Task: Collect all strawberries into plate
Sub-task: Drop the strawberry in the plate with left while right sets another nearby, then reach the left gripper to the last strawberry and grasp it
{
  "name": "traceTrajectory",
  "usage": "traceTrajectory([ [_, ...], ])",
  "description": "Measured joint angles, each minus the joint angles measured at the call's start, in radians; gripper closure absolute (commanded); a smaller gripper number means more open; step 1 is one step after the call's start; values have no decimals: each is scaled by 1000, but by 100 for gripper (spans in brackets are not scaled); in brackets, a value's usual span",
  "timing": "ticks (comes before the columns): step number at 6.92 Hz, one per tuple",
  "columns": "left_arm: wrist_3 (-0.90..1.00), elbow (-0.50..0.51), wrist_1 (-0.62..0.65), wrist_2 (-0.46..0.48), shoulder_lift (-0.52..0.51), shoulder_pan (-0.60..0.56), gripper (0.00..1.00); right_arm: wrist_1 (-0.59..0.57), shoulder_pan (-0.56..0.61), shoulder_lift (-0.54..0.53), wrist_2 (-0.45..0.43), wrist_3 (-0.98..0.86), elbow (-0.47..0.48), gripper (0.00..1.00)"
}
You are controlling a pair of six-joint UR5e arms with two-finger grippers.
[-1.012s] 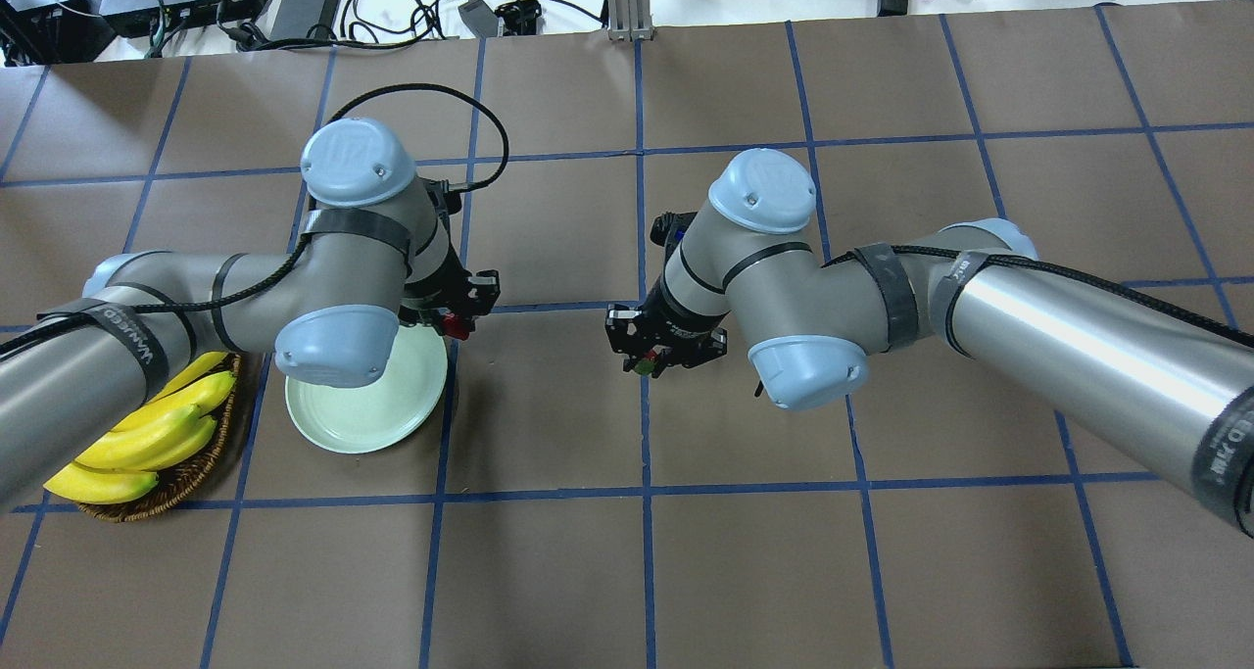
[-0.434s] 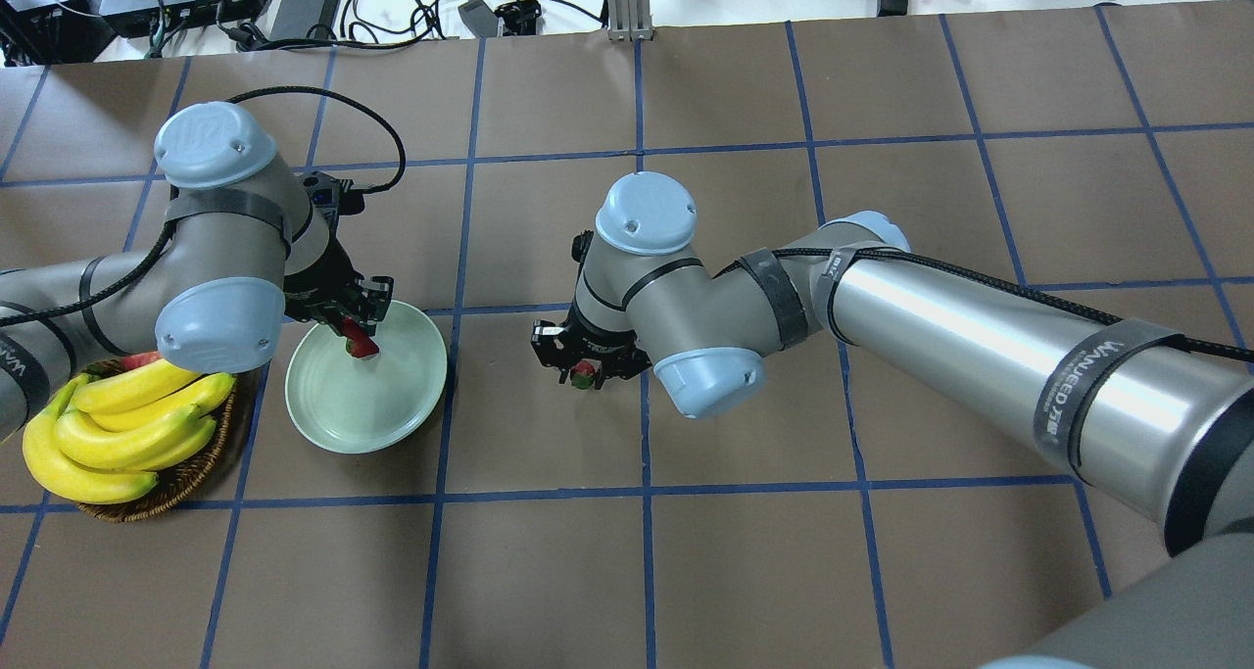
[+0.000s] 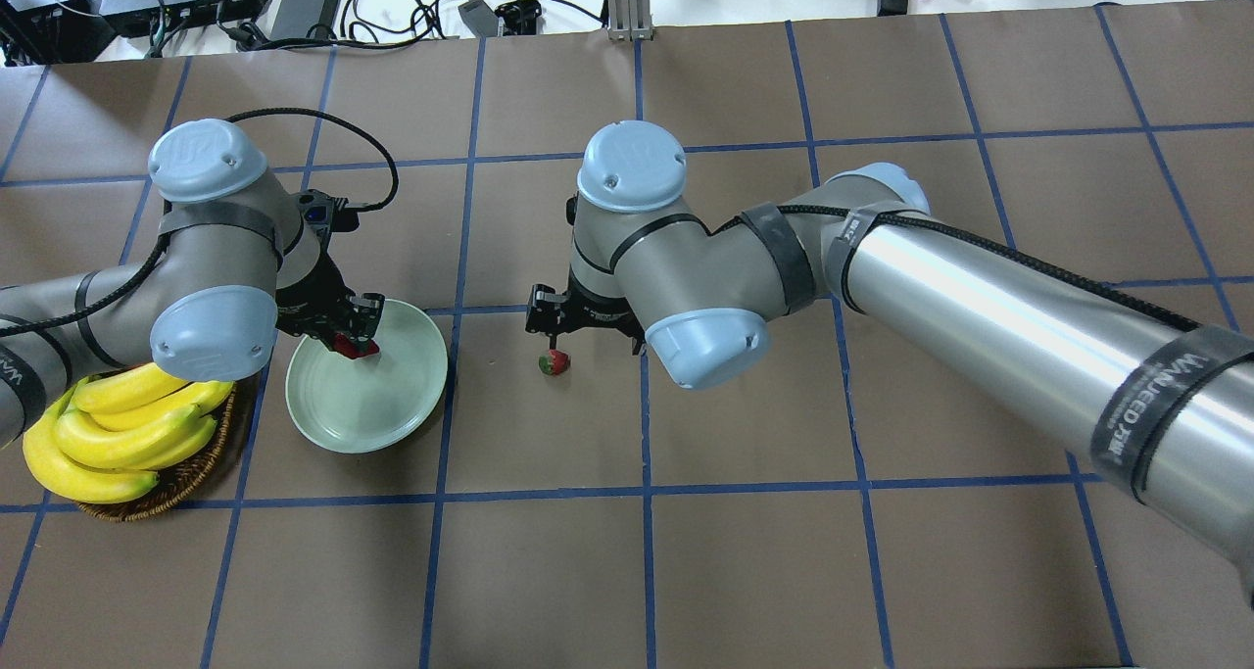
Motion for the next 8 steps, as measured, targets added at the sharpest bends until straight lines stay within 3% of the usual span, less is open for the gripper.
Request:
traceTrajectory([
  [2, -19, 3, 3, -4, -1, -15, 48, 315, -30, -87, -104, -56, -150, 0],
  [3, -24, 6, 6, -10, -1, -38, 46, 418, -63, -128, -136, -96, -205, 0],
  [6, -98, 73, 0, -18, -13, -202, 47, 591, -194, -229, -185, -223, -294, 0],
  [8, 20, 92, -2, -48, -46, -302, 49, 619, -292, -281, -190, -322, -298, 0],
])
